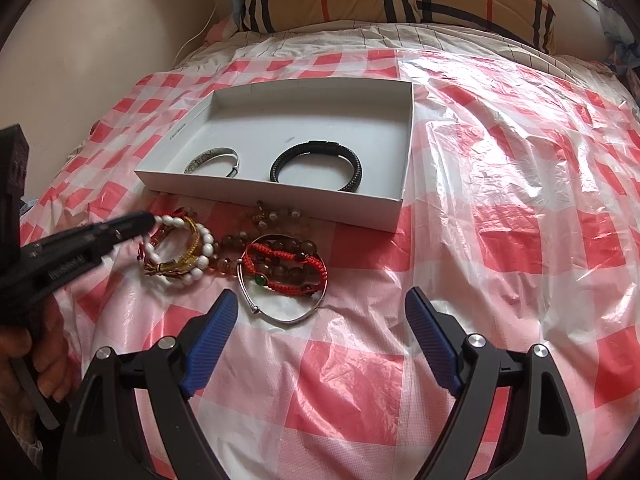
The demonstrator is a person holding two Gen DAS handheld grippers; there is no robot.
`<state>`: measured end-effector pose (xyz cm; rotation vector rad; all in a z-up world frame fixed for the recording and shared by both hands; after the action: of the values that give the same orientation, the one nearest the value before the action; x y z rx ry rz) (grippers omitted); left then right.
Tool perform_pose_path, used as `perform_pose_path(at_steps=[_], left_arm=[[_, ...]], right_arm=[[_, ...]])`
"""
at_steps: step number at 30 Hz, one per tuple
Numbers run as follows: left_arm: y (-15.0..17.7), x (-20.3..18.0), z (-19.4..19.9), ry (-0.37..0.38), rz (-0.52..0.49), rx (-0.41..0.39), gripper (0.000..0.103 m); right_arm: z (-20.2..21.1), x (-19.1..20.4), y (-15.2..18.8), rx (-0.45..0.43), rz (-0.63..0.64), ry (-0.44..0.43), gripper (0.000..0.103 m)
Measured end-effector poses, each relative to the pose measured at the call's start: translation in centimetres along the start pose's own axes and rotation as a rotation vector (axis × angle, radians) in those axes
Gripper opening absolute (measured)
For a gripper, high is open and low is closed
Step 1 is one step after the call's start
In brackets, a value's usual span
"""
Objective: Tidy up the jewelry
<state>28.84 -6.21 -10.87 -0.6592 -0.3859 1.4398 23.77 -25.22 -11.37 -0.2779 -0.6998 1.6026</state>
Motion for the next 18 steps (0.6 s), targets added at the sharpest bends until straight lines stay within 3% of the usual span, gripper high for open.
perform_pose_path(at_steps=[5, 9, 14, 18], left_arm=[[-1.5, 1.8, 2.2, 0.102, 0.117, -0.076, 0.007], [-1.7, 2.2, 2.8, 0.187, 0.172, -0.078, 0.007], [-0.3, 4.5, 0.2, -0.042, 0.159, 0.036, 0.007], [-0.1, 6.3, 0.4, -0.056, 0.203, 0.043, 0.007]], right_arm=[[-0.4, 0.2, 0.0, 0.005, 0.000, -0.011, 0.082], [-0.7, 0.1, -0.3, 0.004, -0.016, -0.031, 0.082], [-1.0, 0.0, -0.3, 0.010, -0.023, -0.036, 0.082], [-1.0, 0.1, -0.4, 0.006, -0.025, -0.040, 0.082]])
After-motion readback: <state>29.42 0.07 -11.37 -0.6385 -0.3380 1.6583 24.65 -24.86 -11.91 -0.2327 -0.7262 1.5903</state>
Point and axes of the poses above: each gripper's, at about its wrist camera, not at the fingertips, and z roughly against the way its jaws point, x to its left, y to its underside, the point moved 7 cm from there along -z, roughly the way its jaws point, and after that the axes turned 5 degrees about -y, right-handed, at the moved point
